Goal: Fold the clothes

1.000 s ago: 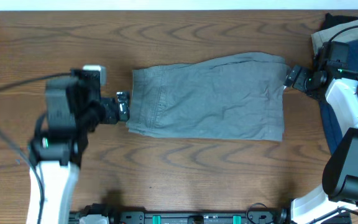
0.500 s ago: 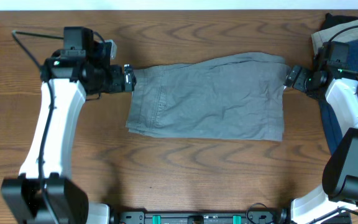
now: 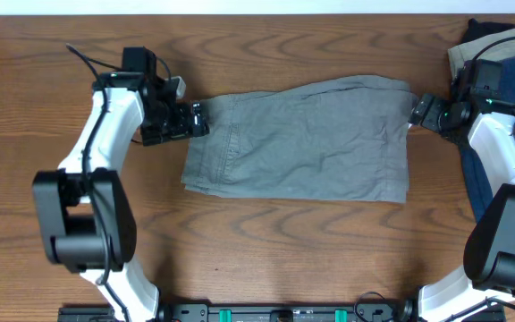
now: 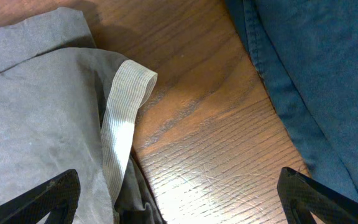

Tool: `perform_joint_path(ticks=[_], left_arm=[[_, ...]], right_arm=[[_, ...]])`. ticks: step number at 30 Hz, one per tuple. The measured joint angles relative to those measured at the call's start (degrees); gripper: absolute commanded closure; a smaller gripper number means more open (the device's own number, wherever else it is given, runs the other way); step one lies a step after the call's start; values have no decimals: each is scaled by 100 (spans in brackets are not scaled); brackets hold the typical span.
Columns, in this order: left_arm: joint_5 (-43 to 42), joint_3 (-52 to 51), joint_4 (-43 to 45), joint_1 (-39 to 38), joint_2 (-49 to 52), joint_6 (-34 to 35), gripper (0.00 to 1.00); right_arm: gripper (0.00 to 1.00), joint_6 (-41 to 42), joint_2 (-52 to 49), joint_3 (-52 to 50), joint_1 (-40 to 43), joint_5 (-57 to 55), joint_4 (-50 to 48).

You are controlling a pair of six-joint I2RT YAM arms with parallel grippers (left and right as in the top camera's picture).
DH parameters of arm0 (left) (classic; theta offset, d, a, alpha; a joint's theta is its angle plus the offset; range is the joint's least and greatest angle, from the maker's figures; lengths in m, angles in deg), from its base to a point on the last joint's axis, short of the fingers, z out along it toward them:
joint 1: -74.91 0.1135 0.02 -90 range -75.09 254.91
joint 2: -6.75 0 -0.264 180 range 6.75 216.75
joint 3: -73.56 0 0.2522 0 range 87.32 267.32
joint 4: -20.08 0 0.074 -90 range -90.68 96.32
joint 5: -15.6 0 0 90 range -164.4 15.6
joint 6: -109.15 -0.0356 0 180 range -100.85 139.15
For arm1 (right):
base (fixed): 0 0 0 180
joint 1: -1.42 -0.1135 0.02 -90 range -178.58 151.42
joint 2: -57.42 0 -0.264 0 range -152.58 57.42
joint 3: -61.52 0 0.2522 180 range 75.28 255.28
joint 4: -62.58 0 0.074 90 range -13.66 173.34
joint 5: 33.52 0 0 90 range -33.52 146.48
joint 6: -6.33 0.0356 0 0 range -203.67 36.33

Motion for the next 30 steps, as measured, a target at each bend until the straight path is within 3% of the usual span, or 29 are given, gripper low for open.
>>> perform_joint_path(ticks=[11,18,27,29,30], left_arm=[[-756,22,-20,339,925,-289,2],[-1338,42,-11,634,1019,-570,2],[-2208,-221,203,402,1073,-721,1],[-2369,-319,326,306,1054,-739,11],[-2420,-363,369,258,1043,-726,28]], right_arm=[[1,0,0,0,0,0,0],[1,0,0,0,0,2,0],[1,0,0,0,0,2,0],[1,0,0,0,0,0,0],[1,0,0,0,0,2,0]])
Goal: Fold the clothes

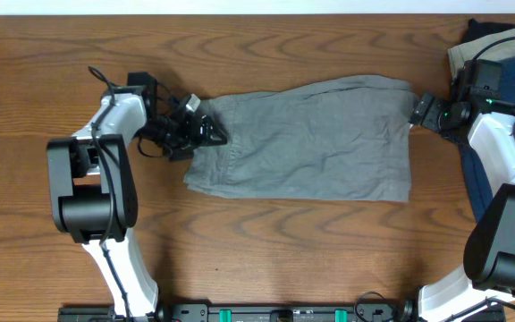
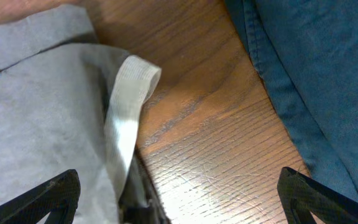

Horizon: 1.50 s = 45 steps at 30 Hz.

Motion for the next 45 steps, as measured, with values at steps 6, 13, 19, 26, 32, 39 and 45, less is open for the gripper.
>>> perform_joint_path(ticks=[6,13,19,26,32,39,45], left_arm=[[22,-236,33,-118,166,-7,79],[155,-269,33,-76,219,31,94],[356,-208,-306,120,216,190,94],[1480,179,-1078,675,-238,623,94],[2006,649,-1751,866,-1259,769,94],[2479,1488,-2675,669,-2236,813,94],[2951,2205,-3436,328,-2527,859,94]], right_arm=[[1,0,0,0,0,0,2],[1,0,0,0,0,0,0],[1,0,0,0,0,-2,0],[1,0,0,0,0,0,0],[1,0,0,0,0,0,0],[1,0,0,0,0,0,2],[1,0,0,0,0,0,0]])
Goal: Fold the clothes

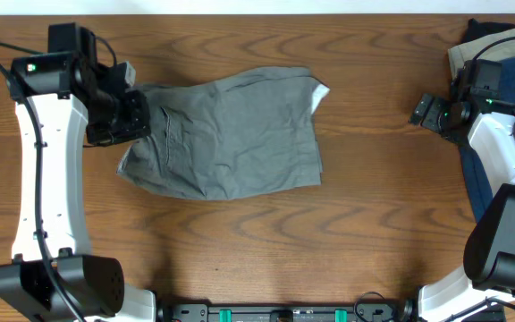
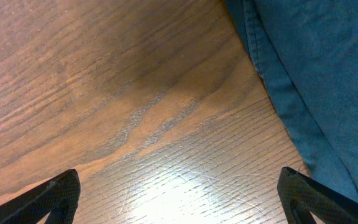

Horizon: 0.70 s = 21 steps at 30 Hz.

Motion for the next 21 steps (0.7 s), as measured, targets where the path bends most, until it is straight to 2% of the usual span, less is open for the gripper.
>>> perform_joint_path(ticks=[6,13,21], left_arm=[[157,269,79,-472,0,46,94],[225,269,780,-1368,26,208,94],[212,273,1368,-2129,680,337,94]], right_arm=[[1,0,0,0,0,-2,0],[1,0,0,0,0,-2,0],[1,0,0,0,0,0,2]])
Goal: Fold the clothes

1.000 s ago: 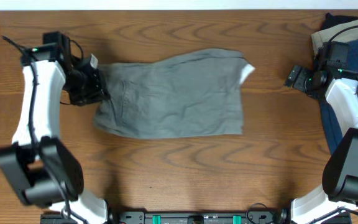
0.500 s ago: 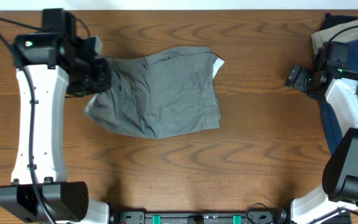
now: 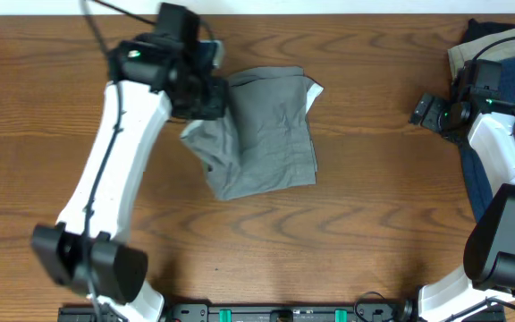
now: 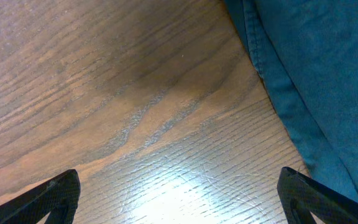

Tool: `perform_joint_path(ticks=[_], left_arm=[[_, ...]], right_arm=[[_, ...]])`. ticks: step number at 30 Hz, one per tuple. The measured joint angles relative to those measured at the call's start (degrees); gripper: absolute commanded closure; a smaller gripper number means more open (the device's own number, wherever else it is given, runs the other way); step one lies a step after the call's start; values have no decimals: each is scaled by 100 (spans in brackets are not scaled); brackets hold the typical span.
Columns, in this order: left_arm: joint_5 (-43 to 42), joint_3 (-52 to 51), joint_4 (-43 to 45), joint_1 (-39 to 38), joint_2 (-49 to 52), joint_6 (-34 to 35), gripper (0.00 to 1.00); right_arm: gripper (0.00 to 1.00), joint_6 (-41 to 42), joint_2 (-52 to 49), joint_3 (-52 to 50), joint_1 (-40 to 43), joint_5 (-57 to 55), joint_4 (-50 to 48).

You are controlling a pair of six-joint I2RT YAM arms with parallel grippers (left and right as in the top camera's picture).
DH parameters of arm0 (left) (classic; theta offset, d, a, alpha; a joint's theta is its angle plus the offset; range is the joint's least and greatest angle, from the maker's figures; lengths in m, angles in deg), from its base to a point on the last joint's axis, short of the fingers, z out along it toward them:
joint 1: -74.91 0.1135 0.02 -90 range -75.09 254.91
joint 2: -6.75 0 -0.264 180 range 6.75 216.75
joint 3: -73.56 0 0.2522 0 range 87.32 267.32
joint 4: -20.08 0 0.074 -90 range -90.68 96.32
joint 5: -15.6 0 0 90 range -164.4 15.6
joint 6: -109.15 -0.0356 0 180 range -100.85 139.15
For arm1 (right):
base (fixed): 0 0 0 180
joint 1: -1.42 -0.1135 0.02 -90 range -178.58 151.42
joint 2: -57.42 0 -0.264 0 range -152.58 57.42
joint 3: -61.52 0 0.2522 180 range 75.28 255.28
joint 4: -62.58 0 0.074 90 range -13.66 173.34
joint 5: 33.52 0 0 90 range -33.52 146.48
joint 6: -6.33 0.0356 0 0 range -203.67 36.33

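The grey shorts [image 3: 271, 143] lie bunched at the table's upper middle, their left part lifted and doubled toward the right. In the overhead view my left gripper [image 3: 211, 97] sits at the upper left edge of the cloth, shut on it. My right gripper [image 3: 423, 111] stays far to the right, well apart from the shorts. In the right wrist view the right gripper [image 4: 179, 208] stands wide open over bare wood with nothing between its fingertips [image 4: 48, 198].
A pile of clothes lies at the table's right edge: blue denim [image 4: 316, 68] with a tan piece [image 3: 472, 54] and a dark one behind. The right arm's base stands at the front right, the left arm's at the front left.
My left gripper has moved from the far left to the upper middle with the shorts' left end. The shorts now look narrower and doubled over. The right arm has not moved.
The shorts first lay spread wide between both grippers, their right hem beside my open right gripper. Then my left gripper was at their left end. Later the shorts were at the left, away from the right gripper. Now their left end sits over the middle.
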Motion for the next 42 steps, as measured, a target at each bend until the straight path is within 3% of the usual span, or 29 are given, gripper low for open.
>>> perform_joint_path(ticks=[9,22,24,34,35,38,42], left_arm=[[-638,0,841,-520,966,15,94],[-973,0,881,-1027,1338,17,92],[-1003,0,914,-1088,1338,4,84],[-1069,0,1241,-1128,1338,37,83],[-1069,0,1287,-1128,1338,37,77],[-1073,0,1325,-1128,1338,35,72],[-1073,0,1325,-1110,1338,42,71]], right_arm=[[1,-2,0,0,0,-2,0],[1,-2,0,0,0,0,-2],[1,-2,0,0,2,0,-2],[1,-2,0,0,2,0,0],[1,-2,0,0,0,-2,-2],[1,-2,0,0,0,0,-2],[1,-2,0,0,0,-2,-2]])
